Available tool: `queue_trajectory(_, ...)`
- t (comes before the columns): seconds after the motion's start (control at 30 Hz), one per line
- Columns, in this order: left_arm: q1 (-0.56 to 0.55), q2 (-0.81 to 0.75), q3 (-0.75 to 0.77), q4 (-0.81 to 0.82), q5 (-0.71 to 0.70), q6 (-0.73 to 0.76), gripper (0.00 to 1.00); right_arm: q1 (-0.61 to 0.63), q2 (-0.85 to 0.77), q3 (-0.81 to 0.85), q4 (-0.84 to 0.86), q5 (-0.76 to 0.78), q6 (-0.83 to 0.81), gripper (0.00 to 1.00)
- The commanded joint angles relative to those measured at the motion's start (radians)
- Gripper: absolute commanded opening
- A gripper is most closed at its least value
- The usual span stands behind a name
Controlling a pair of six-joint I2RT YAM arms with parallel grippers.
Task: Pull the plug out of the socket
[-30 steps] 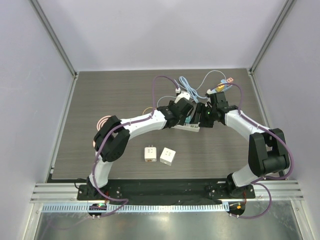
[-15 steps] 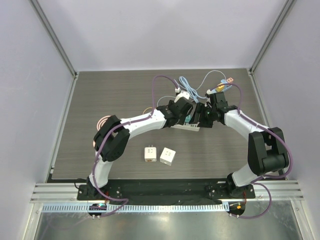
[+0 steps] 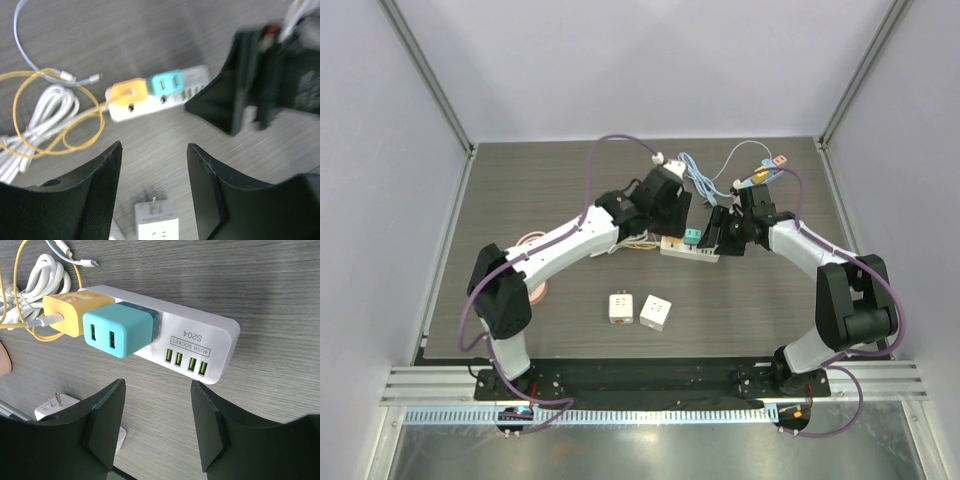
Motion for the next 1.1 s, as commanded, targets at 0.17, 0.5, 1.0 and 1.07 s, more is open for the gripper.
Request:
queue_trajectory(0.17, 0.133, 0.055, 0.372, -0.187, 0.318, 0.274, 0.59, -0.002, -0.033, -0.014, 0.036, -0.032, -0.002, 0.62)
queue_trajectory(0.5, 0.155, 0.066, 0.092, 0.149, 0.519, 0.871, 0.57, -0.002, -0.079, -0.034, 0.033, -0.052, -0.002, 0.63)
queue_trajectory(1.0, 0.152, 0.244, 0.065, 0.289, 0.655, 0.915, 0.56, -0.002, -0.116, -0.047, 0.017, -0.054, -0.013, 0.63)
queue_trajectory(1.07, 0.152, 0.242, 0.049, 0.289, 0.643, 0.924, 0.55, -0.002, -0.111, -0.044, 0.017, -0.058, -0.013, 0.63)
